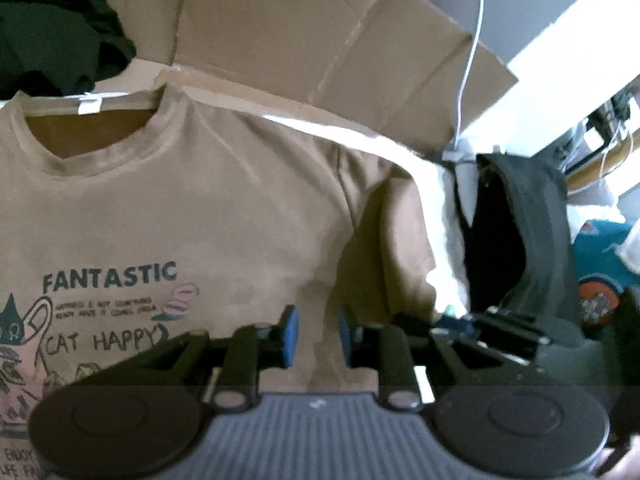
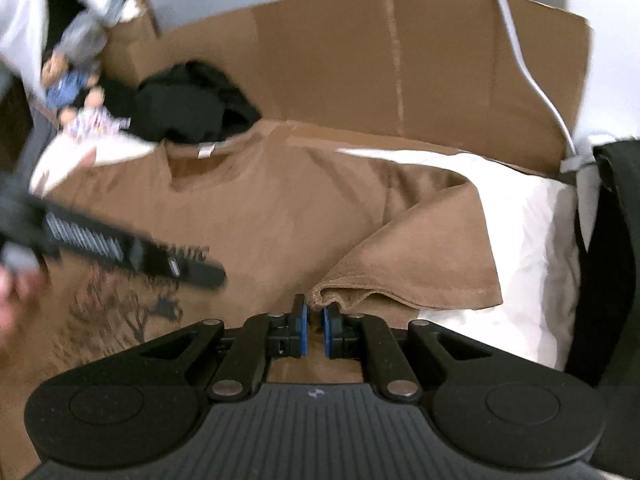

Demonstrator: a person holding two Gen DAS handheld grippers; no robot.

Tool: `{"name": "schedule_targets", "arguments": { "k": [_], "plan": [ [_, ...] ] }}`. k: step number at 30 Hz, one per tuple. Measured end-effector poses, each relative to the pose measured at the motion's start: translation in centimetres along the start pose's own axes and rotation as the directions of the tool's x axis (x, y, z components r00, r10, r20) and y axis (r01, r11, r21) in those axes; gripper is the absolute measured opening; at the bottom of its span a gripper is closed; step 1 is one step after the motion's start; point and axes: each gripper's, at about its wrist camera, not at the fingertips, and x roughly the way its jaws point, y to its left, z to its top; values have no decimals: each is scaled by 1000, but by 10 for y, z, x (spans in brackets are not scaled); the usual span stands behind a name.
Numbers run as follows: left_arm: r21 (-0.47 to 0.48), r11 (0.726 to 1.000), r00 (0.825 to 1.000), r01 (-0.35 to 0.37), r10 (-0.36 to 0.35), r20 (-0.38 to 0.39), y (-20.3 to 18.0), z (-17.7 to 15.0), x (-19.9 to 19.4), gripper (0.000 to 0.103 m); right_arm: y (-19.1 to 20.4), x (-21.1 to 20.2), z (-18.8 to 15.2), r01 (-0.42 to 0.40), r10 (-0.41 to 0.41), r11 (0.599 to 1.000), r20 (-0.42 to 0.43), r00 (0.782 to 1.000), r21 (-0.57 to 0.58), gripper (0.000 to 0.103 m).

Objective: Fold clothes

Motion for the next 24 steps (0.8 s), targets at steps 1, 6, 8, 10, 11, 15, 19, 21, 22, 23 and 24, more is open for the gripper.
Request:
{"name": "schedule_targets", "arguments": {
  "k": [1, 6, 8, 10, 11, 15, 19, 21, 22, 23, 24],
  "plan": [
    [-4, 1000, 1000, 2, -2, 3, 2, -1, 0, 23, 3, 2, -2, 6, -6, 1000, -8, 1000, -15, 8],
    [-20, 1000, 1000, -13, 13, -5, 6, -5, 3, 23, 14, 7, -10, 18, -21, 998, -37, 999, -65, 10],
    [-24, 1000, 1000, -18, 18, -2, 6, -7, 1, 23, 18, 8, -14, 19, -23, 997, -53, 998, -70, 15],
    [-18, 1000, 1000, -23, 23, -4, 4, -11, -2, 23, 23, 7, -18, 12, -18, 997, -77, 997, -77, 31],
    [-13, 999, 1000, -30, 30, -6, 3, -13, -3, 23, 25, 4, -19, 2, -8, 997, -81, 997, -76, 46],
    [2, 998, 998, -63, 63, -2, -4, -20, -9, 34, 33, -15, -24, -28, 22, 995, -66, 998, -95, 62],
    [14, 996, 996, -87, 87, -2, -14, -22, -15, 37, 28, -36, -21, 1, -3, 996, -28, 1000, -92, 69],
    [35, 995, 996, -94, 94, -6, -22, -21, -18, 40, 18, -46, -18, 27, -28, 997, -6, 1000, -70, 70],
    [42, 995, 996, -93, 93, 2, -25, -20, -19, 42, 10, -51, -16, 44, -44, 998, 5, 999, -54, 70],
    [45, 995, 996, -89, 89, 13, -28, -18, -19, 46, 4, -54, -14, 47, -46, 998, 15, 999, -41, 71],
    [46, 995, 996, -86, 85, 17, -29, -16, -18, 47, -3, -57, -12, 50, -49, 998, 24, 998, -29, 71]
  ]
}}
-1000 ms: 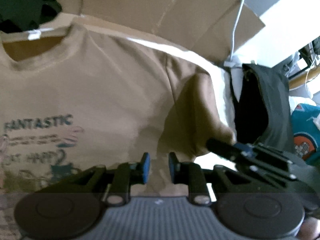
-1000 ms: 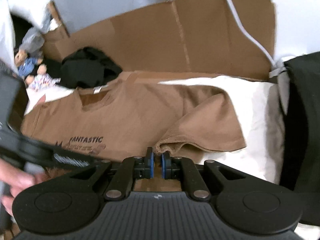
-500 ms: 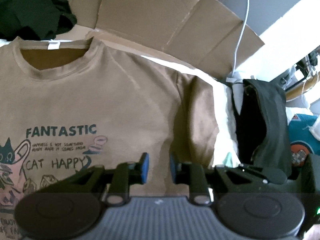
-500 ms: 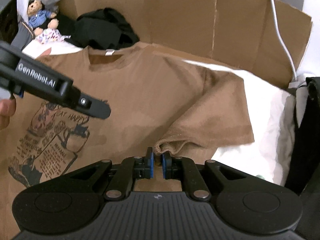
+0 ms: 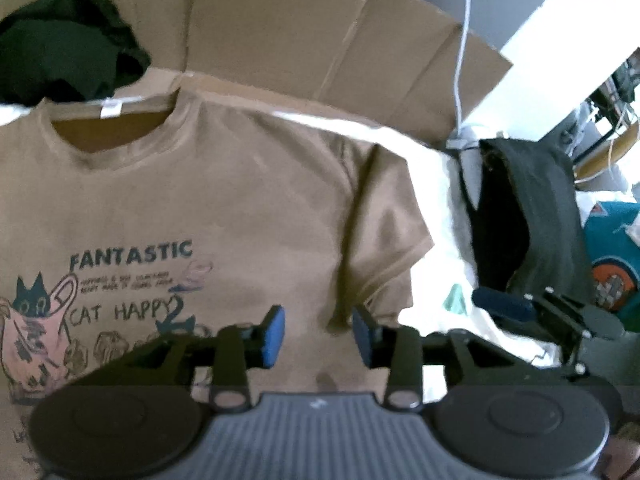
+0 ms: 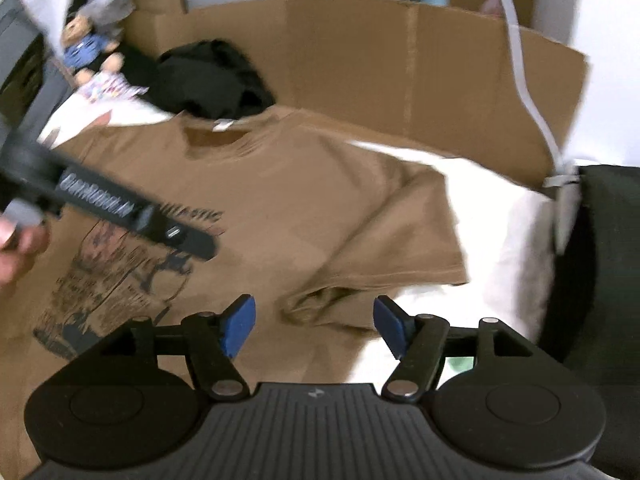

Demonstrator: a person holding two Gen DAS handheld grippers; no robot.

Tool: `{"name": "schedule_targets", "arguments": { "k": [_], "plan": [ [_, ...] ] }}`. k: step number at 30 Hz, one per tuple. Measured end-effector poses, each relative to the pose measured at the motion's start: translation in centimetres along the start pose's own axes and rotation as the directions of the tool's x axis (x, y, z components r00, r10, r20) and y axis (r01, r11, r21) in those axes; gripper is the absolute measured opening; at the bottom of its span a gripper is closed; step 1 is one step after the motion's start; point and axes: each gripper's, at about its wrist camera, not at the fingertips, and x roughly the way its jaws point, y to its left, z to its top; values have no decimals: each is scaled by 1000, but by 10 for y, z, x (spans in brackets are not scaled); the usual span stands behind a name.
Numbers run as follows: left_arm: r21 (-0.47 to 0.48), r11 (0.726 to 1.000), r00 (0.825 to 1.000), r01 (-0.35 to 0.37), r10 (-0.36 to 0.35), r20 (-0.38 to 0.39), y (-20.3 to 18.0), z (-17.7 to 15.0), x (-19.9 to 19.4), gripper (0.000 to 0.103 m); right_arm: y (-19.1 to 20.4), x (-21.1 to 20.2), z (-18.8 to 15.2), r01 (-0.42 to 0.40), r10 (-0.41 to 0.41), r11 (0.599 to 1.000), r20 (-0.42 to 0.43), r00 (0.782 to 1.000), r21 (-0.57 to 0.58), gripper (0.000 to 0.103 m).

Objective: Fold clothes

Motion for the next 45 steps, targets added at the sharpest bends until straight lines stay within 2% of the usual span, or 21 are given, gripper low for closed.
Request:
{"name": "schedule_targets", "arguments": {
  "k": [8, 13, 16, 18, 24, 30, 35, 42, 45],
  "plan": [
    [-14, 1000, 1000, -5, 5, 25, -3, 14, 26, 47, -49, 13, 8, 59, -61, 996, 32, 998, 72, 71],
    [-46, 999, 998, -3, 6, 62, 1, 24, 39, 47, -68, 21, 6, 57, -63, 992, 53, 997, 108, 72],
    [-63, 998, 997, 19, -14, 76, 4, 32, 51, 43, -75, 26, 5, 50, -58, 993, 68, 996, 107, 72],
    [-73, 997, 997, 33, -28, 76, 5, 36, 59, 30, -77, 32, 5, 56, -63, 993, 69, 996, 105, 72],
    [-92, 993, 994, 77, -69, 84, 5, 44, 81, 29, -86, 55, 5, 67, -74, 990, 48, 996, 126, 72],
    [-50, 995, 994, 86, -83, 68, 3, 58, 101, 29, -99, 73, 2, 55, -63, 985, 41, 997, 166, 71],
    [-99, 989, 990, 111, -101, 99, 11, 76, 114, 22, -110, 87, 1, 27, -34, 980, 30, 999, 196, 55],
    [-149, 976, 980, 161, -139, 146, 16, 108, 127, 18, -113, 103, -4, 3, -2, 980, -3, 1000, 200, 43],
    [-168, 969, 974, 184, -157, 161, 17, 121, 135, 16, -112, 110, -7, -10, 13, 980, -17, 1000, 199, 29]
  ]
}}
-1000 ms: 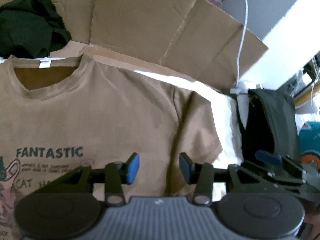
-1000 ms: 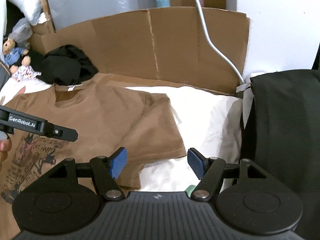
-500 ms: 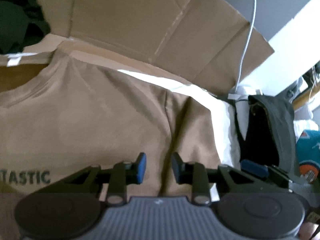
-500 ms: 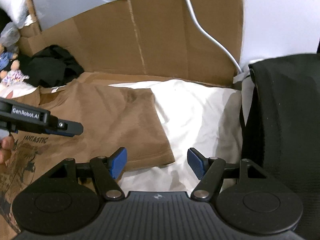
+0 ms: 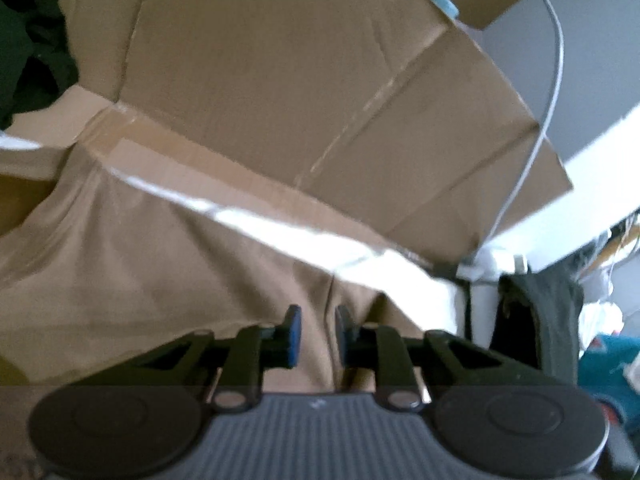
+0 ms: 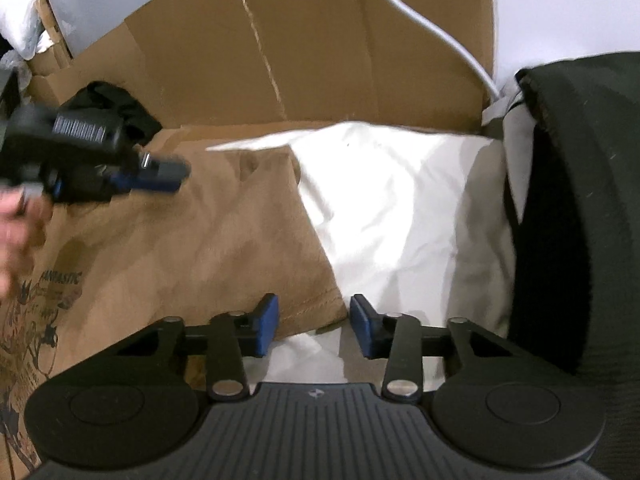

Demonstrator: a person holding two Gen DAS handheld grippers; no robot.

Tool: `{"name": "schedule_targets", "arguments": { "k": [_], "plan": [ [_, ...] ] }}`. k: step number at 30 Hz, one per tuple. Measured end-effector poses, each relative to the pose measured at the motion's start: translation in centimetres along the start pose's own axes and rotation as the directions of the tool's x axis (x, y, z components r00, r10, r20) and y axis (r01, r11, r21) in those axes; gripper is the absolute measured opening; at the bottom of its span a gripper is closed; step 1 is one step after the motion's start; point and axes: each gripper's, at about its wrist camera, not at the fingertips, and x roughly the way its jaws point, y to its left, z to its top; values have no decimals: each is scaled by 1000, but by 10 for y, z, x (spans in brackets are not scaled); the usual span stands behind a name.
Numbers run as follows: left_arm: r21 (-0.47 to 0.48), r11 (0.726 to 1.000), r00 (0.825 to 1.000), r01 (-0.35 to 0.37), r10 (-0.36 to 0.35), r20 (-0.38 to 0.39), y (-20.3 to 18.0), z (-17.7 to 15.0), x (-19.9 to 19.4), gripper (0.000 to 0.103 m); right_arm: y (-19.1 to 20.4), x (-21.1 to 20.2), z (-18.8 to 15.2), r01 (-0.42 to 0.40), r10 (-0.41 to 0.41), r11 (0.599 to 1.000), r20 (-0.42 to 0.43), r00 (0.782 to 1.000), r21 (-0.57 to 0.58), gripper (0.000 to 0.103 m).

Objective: Fold clothes

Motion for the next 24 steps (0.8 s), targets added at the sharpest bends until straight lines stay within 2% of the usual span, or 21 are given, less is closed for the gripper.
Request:
{"name": "schedule_targets", "arguments": {
  "k": [2, 4, 6, 11, 20, 24],
  "plan": [
    [-11, 1000, 1000, 20, -20, 2, 0, 6, 7, 15, 0, 1, 0, -11, 11, 1000, -2, 1000, 1, 16],
    [-15, 999, 1000, 29, -29, -2, 1, 9, 13, 15, -1, -2, 1, -28, 28, 999, 1, 1000, 15, 7],
    [-23, 999, 1000, 29, -29, -9, 3, 11, 21, 13, -3, -8, 4, -52, 51, 998, 16, 999, 28, 5],
    [-36, 999, 999, 35, -36, -29, 6, 9, 39, 11, -12, -20, 11, -79, 77, 996, 48, 996, 43, 4],
    [-94, 995, 998, 31, -35, -48, 12, 7, 63, 10, -14, -25, 16, -34, 33, 998, 16, 999, 61, 4],
    [-82, 996, 998, 31, -35, -46, 12, 8, 67, 10, -11, -27, 17, -26, 26, 998, 5, 1000, 56, 4]
  ]
}}
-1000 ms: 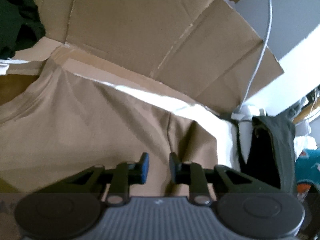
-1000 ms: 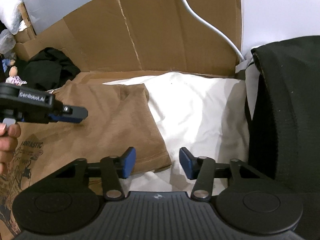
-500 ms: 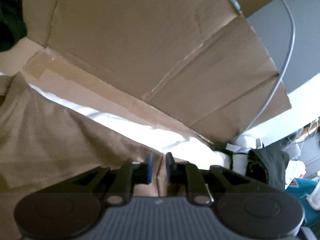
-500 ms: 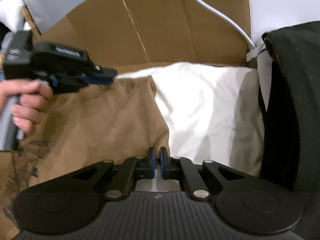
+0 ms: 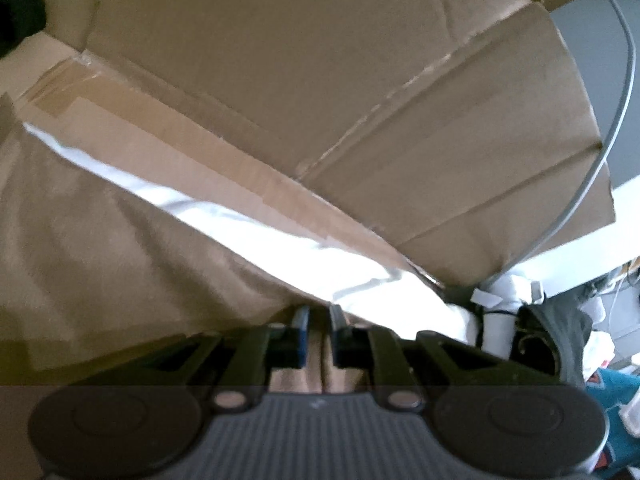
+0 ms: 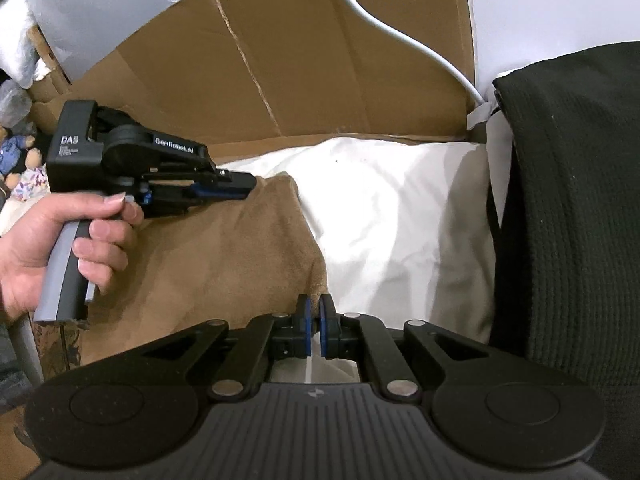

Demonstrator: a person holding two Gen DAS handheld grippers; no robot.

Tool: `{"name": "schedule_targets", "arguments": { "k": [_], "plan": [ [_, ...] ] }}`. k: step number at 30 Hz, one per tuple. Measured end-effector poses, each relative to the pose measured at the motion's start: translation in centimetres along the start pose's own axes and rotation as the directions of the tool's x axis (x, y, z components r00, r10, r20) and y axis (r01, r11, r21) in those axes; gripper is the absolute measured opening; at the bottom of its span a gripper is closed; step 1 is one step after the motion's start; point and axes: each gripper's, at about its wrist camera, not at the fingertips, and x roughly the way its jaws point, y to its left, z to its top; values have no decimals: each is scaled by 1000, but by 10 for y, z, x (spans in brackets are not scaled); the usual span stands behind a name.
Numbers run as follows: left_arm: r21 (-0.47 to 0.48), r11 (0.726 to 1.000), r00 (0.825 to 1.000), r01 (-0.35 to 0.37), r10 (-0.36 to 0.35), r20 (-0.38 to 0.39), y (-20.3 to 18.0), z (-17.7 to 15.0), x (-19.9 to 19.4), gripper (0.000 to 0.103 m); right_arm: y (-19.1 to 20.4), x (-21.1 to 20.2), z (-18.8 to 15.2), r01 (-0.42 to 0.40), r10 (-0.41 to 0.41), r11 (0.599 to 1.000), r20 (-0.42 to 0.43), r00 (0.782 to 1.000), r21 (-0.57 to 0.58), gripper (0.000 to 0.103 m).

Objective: Fold clothes

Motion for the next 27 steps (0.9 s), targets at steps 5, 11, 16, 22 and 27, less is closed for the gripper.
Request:
{"name": "schedule_targets", "arguments": {
  "k": [5, 11, 16, 22, 27],
  "plan": [
    [-10, 1000, 1000, 5, -5, 7, 4, -3, 3, 10, 9, -7, 4, -20, 20, 1000, 10, 1000, 4, 3],
    [-11, 1000, 1000, -6, 6, -15, 4, 0, 2, 9, 33, -17, 11, -58, 59, 998, 27, 998, -18, 3],
    [-7, 1000, 1000, -5, 5, 14, -3, 2, -13, 10, 52, -16, 18, -82, 84, 995, 38, 996, -51, 3],
    [50, 999, 1000, 6, -7, 21, 3, 3, -65, 12, 81, -9, 21, -101, 105, 992, 45, 993, -81, 3],
    [71, 997, 1000, -22, 22, 0, 27, -8, -112, 12, 114, 0, 23, -114, 120, 987, 43, 992, -113, 3]
  ]
}}
